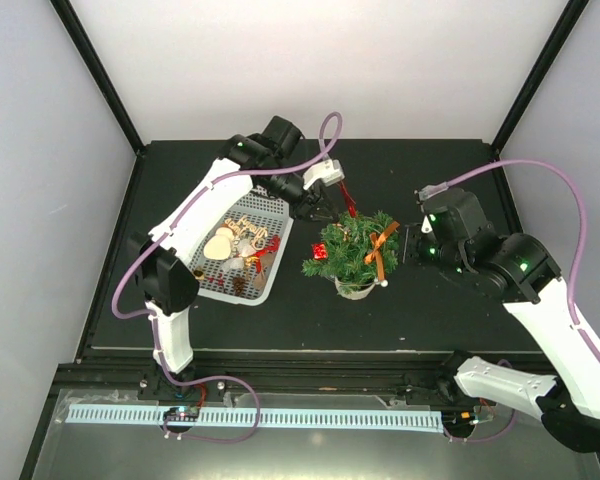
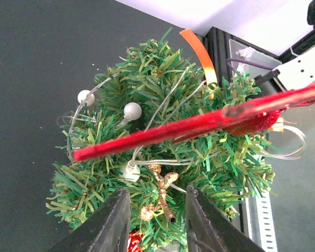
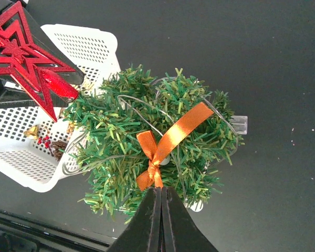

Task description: Decorate the small christmas tree

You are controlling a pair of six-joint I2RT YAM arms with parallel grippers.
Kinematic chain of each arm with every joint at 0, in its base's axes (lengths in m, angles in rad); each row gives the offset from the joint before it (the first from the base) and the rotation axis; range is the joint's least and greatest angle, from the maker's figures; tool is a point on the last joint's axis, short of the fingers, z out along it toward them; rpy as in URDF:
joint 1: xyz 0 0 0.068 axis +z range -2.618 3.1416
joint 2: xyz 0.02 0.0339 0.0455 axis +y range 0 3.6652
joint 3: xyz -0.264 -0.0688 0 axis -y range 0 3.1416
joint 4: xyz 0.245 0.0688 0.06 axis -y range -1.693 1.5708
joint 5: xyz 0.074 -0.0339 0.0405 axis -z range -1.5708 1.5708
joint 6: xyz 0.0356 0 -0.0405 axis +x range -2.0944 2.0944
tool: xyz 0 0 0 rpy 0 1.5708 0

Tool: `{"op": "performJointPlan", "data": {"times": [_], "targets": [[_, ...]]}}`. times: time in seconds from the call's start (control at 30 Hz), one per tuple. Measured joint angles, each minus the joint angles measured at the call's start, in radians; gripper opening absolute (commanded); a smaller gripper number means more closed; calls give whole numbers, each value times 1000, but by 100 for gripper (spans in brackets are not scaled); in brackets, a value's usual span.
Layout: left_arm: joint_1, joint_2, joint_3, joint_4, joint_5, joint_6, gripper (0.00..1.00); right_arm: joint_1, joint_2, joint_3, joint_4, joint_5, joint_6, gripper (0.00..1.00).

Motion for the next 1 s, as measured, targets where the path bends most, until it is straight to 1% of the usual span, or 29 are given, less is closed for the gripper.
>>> {"op": "performJointPlan", "data": {"times": [0.13,0.2,0.27,0.3,0.37,0.43,0.5,0.57,0.6,0.63,0.7,0.8,0.83,0.87,0.9,1.0], "targets": [[0,0,-3,0,-19,3,45,0,-8,-4,0,3,3,6],[0,-4,-8,-1,-36,8,50,0,-14,-4,0,4,6,9],[0,-11,-13,-2,-52,16,54,0,-21,-4,0,5,8,13],[0,-19,-17,-3,-65,19,57,0,-24,-4,0,6,9,15],[3,-52,-43,-2,-97,29,63,0,-31,-4,-1,9,8,23],[13,-117,-100,0,-125,38,70,0,-38,-4,-3,14,11,31],[29,-195,-172,11,-155,42,81,0,-48,-4,-8,21,16,38],[57,-285,-249,21,-190,42,89,0,-64,-3,-17,26,14,45],[71,-323,-276,23,-207,43,97,0,-71,-2,-21,28,16,48],[82,-353,-296,26,-217,42,99,0,-77,1,-29,29,14,53],[106,-410,-333,32,-246,35,99,0,-85,14,-43,31,13,66],[116,-462,-362,34,-294,35,99,0,-96,33,-58,35,4,80],[117,-473,-367,31,-311,37,99,0,-100,39,-65,37,1,87],[122,-485,-373,24,-328,42,99,0,-105,45,-72,39,-2,98],[128,-494,-377,14,-338,46,99,0,-109,53,-81,39,0,100],[179,-530,-389,-21,-361,63,99,-1,-112,85,-126,37,-7,100]]}}
